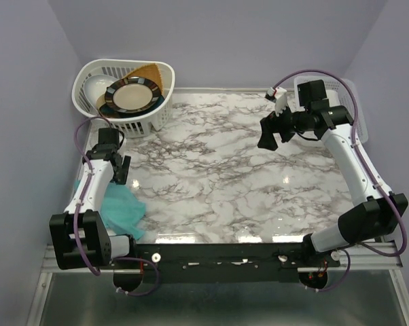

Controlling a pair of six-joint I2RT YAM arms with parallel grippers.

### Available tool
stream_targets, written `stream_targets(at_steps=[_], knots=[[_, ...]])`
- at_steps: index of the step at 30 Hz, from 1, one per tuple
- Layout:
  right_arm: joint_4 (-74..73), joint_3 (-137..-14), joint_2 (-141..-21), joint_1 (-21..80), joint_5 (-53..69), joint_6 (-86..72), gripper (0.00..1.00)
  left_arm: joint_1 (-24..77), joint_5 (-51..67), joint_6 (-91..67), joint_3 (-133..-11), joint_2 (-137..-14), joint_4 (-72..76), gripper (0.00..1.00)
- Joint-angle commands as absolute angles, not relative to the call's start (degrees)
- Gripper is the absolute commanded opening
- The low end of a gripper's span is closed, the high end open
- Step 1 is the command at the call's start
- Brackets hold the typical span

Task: Roll the t-shirts
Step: Pick up the T-shirt from the center of the board, then place the T-shirt at the center of the board.

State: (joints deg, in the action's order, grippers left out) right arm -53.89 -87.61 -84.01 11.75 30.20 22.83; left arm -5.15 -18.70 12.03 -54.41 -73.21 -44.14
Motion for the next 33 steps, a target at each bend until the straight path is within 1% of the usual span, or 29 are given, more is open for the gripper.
stream_targets(at_steps=[1, 3, 4, 6, 9, 10, 12, 13, 14, 15, 16, 20, 21, 22, 24, 25, 26, 29, 30, 33], knots=[[-58.8, -91.67, -86.04, 13.8, 30.15, 22.68, 0.96, -5.36, -23.11, 9.4, -48.79, -73.83, -43.34, 0.87], [-59.23, -92.11, -86.74, 14.41, 29.8, 22.76, 0.97, -5.36, -21.89, 9.75, -47.03, -74.35, -42.19, 0.82], [-59.41, -92.28, -86.92, 14.94, 29.1, 22.76, 0.96, -5.36, -21.54, 9.84, -46.67, -74.62, -41.84, 0.78], [-59.68, -92.37, -87.36, 15.38, 28.92, 23.03, 0.97, -5.36, -21.62, 9.76, -46.06, -75.32, -40.96, 0.76], [-60.03, -92.81, -87.8, 16.0, 28.39, 23.2, 0.97, -5.36, -20.04, 10.63, -46.4, -76.55, -40.78, 0.63], [-59.77, -92.73, -87.8, 16.17, 28.13, 23.12, 0.97, -5.36, -19.78, 10.9, -46.58, -76.81, -40.78, 0.53], [-58.89, -92.29, -87.54, 16.26, 27.69, 23.03, 0.97, -5.45, -19.25, 11.51, -47.28, -77.25, -41.13, 0.43], [-58.63, -91.85, -87.37, 16.26, 27.42, 22.94, 0.97, -5.71, -18.9, 11.69, -47.63, -77.43, -41.39, 0.25], [-58.45, -91.58, -87.28, 16.26, 27.25, 22.94, 0.97, -5.8, -18.81, 11.78, -48.59, -77.43, -42.09, 0.16], [-58.01, -91.32, -86.93, 16.26, 27.07, 23.03, 0.97, -5.8, -18.72, 12.04, -49.3, -76.91, -42.71, 0.1], [-57.92, -90.54, -86.58, 16.26, 26.98, 23.11, 0.97, -5.97, -18.11, 12.65, -49.92, -76.56, -43.24, 0.0], [-57.3, -88.95, -85.87, 16.26, 26.28, 23.64, 0.97, -5.98, -12.85, 15.72, -55.44, -73.57, -47.88, 0.0], [-57.04, -88.95, -85.78, 16.26, 26.02, 23.9, 0.97, -5.98, -10.22, 16.52, -60.51, -72.17, -49.64, 0.0], [-56.78, -88.86, -85.61, 16.26, 25.15, 23.82, 0.98, -5.98, -2.45, 17.65, -63.34, -71.2, -51.4, 0.0], [-56.08, -88.94, -85.25, 16.17, 23.91, 23.47, 0.98, -5.54, 6.9, 22.83, -71.14, -68.4, -56.23, 0.0], [-55.73, -88.95, -85.08, 16.26, 23.04, 23.55, 0.98, -5.19, 16.43, 24.77, -73.11, -67.51, -57.56, 0.0], [-55.46, -88.86, -84.9, 16.26, 22.77, 23.99, 0.99, -4.84, 20.35, 28.79, -74.6, -66.72, -59.48, 0.0], [-55.46, -88.86, -84.81, 16.09, 21.71, 25.92, 0.99, -2.03, 30.72, 31.72, -76.9, -64.78, -60.21, 0.0], [-55.11, -88.6, -84.64, 16.0, 21.19, 26.19, 0.99, -0.89, 31.63, 31.21, -76.64, -64.86, -59.86, 0.0], [-54.41, -87.81, -84.29, 14.51, 20.3, 26.89, 0.99, 10.07, 29.72, 28.06, -75.77, -66.35, -57.76, 0.0]])
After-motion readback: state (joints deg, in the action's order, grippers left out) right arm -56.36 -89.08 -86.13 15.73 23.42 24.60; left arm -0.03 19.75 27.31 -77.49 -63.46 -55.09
